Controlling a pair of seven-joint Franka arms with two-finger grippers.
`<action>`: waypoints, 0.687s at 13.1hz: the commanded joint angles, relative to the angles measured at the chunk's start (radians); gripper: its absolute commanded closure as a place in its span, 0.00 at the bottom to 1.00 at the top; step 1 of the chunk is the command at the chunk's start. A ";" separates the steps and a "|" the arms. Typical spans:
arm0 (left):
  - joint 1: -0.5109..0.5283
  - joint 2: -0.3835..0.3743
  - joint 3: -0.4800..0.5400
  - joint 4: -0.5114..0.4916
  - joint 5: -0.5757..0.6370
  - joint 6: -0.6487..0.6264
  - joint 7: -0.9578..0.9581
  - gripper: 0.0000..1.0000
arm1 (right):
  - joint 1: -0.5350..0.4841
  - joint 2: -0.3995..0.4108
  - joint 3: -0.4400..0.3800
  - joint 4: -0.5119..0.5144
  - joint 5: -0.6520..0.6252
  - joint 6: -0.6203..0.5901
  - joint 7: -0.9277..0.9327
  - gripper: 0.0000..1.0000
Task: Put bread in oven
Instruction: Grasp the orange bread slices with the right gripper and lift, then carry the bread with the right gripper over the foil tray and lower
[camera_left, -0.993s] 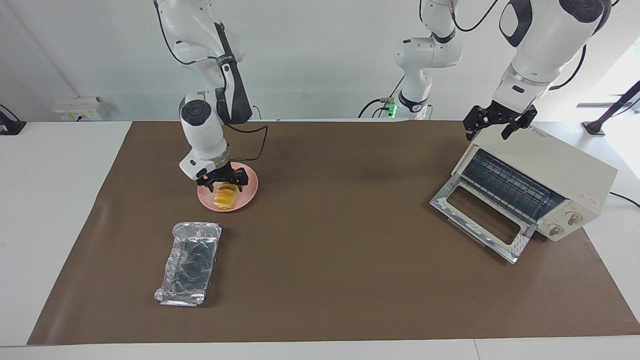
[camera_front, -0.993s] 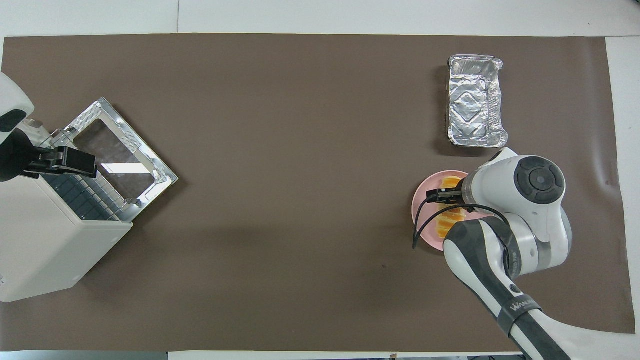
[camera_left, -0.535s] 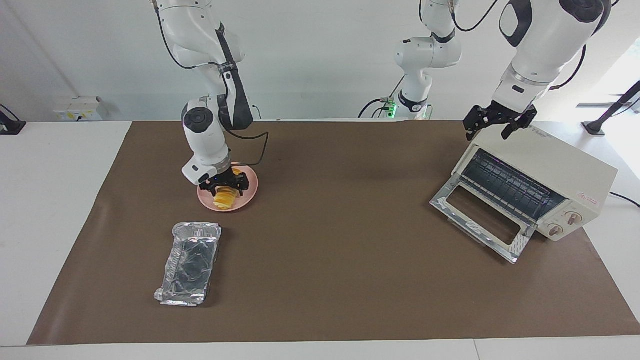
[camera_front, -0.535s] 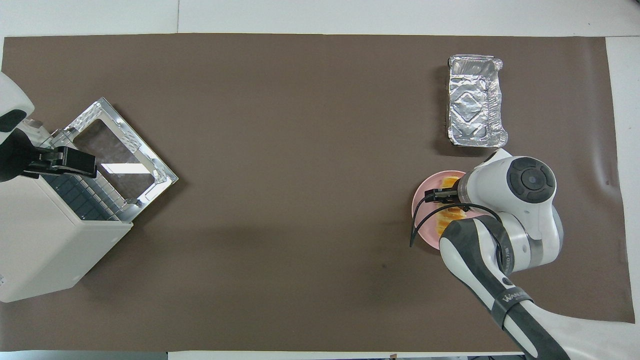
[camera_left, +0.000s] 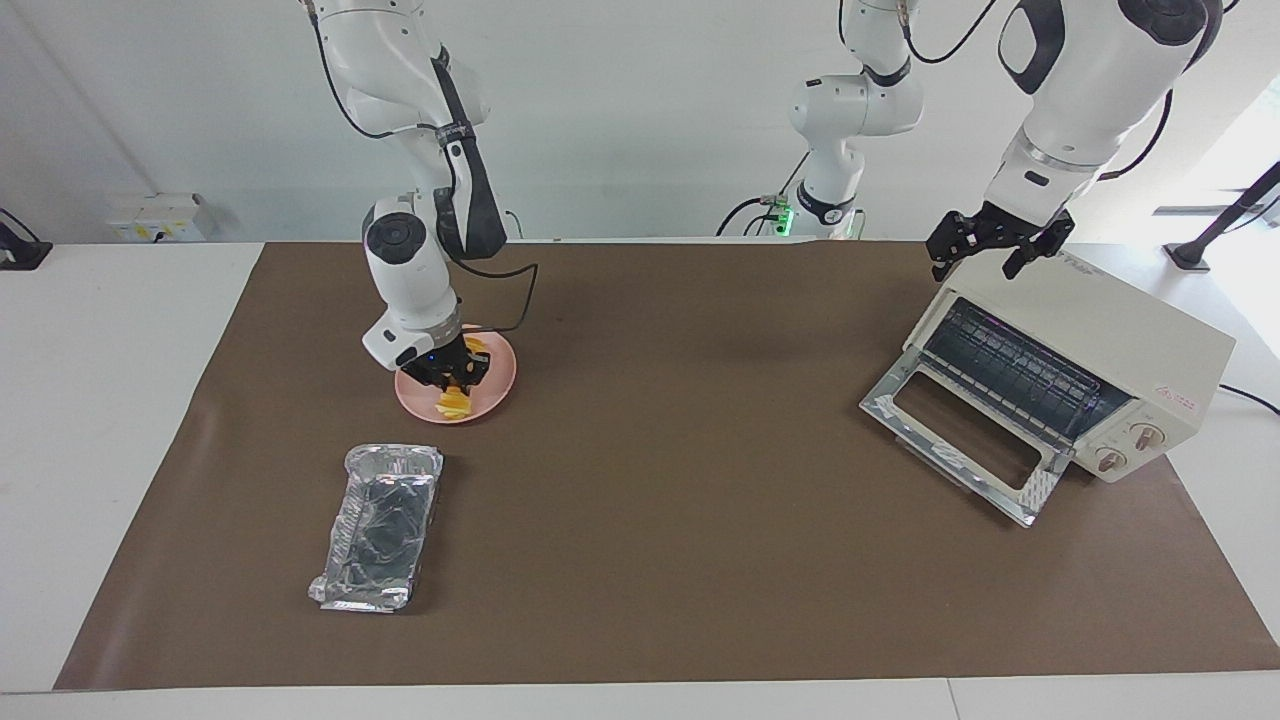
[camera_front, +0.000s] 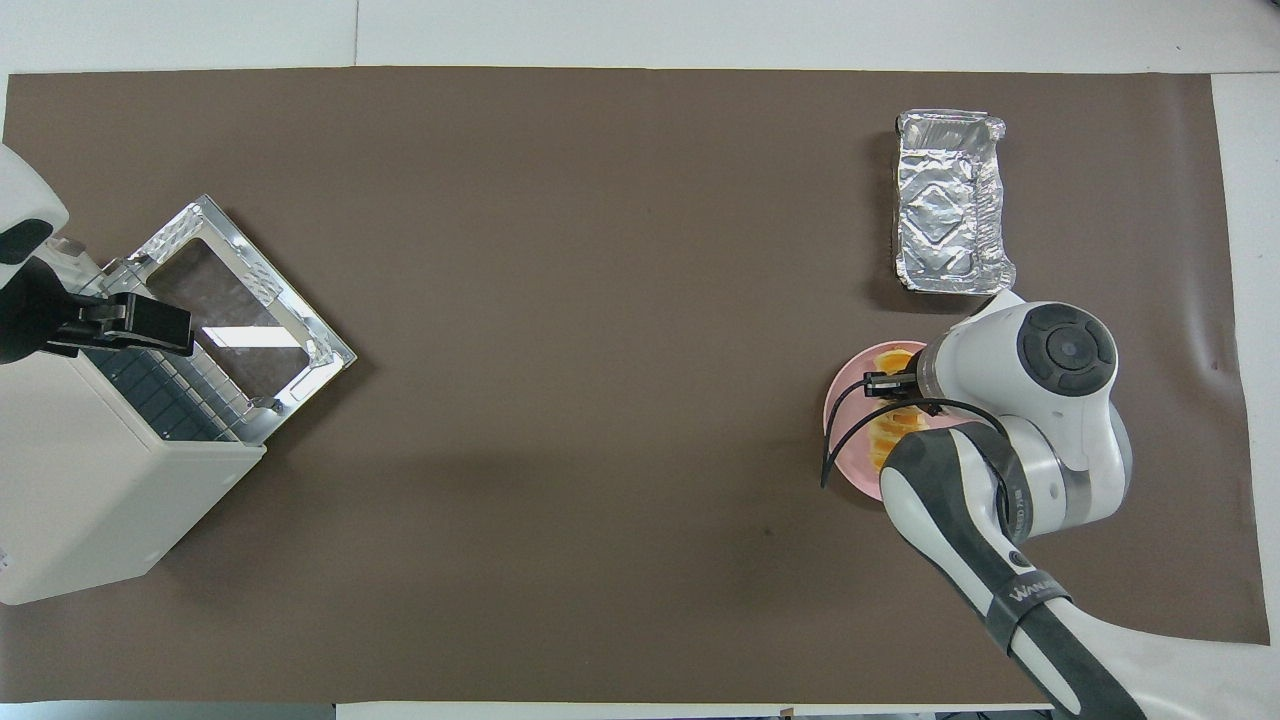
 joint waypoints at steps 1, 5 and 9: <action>0.011 0.001 -0.004 0.004 0.009 0.006 0.007 0.00 | -0.017 0.002 0.001 0.195 -0.014 -0.216 -0.039 1.00; 0.011 -0.001 -0.004 0.004 0.009 0.006 0.007 0.00 | -0.100 0.134 -0.001 0.604 -0.012 -0.435 -0.189 1.00; 0.011 0.001 -0.004 0.005 0.009 0.006 0.007 0.00 | -0.146 0.284 -0.005 0.816 -0.010 -0.489 -0.303 1.00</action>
